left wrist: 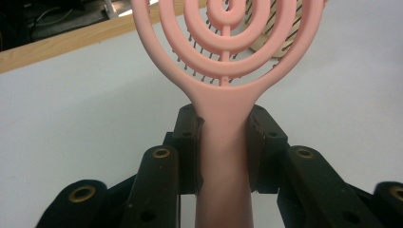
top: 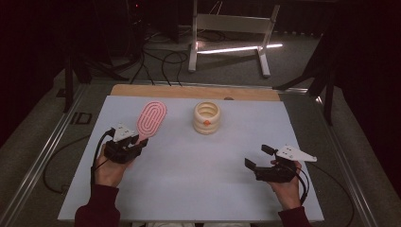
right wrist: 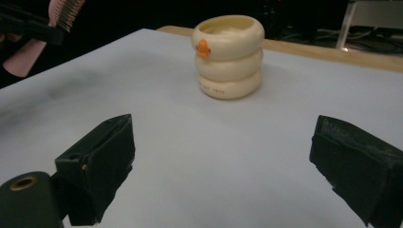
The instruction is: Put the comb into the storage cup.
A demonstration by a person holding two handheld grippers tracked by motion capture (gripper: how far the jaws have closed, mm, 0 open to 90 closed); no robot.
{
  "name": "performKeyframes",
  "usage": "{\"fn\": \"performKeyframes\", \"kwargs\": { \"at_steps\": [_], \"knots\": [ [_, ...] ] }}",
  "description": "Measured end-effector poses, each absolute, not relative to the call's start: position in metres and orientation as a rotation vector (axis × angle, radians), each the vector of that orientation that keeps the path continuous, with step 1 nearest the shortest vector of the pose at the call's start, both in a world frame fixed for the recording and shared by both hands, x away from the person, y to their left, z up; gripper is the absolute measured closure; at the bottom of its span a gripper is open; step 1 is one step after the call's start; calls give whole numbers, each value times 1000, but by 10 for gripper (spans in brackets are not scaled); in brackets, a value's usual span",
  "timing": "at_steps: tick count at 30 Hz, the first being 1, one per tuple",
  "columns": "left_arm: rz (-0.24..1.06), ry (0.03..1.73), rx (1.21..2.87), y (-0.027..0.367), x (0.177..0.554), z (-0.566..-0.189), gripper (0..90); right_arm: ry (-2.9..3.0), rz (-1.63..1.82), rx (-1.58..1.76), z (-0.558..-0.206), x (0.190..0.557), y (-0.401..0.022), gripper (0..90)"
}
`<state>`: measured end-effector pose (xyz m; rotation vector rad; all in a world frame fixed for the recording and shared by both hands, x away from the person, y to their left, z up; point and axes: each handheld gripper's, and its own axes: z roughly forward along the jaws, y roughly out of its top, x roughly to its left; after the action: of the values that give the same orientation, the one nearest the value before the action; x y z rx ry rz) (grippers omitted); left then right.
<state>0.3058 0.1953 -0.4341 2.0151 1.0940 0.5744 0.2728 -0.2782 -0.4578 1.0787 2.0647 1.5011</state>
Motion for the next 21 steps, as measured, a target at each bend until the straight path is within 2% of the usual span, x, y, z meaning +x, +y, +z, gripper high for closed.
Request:
{"fn": "performKeyframes", "kwargs": {
  "at_steps": [21],
  "knots": [
    [579,1022,2022,175,301,-431,701,2090,1516,1060,-429,293,-238,73]
  ]
}}
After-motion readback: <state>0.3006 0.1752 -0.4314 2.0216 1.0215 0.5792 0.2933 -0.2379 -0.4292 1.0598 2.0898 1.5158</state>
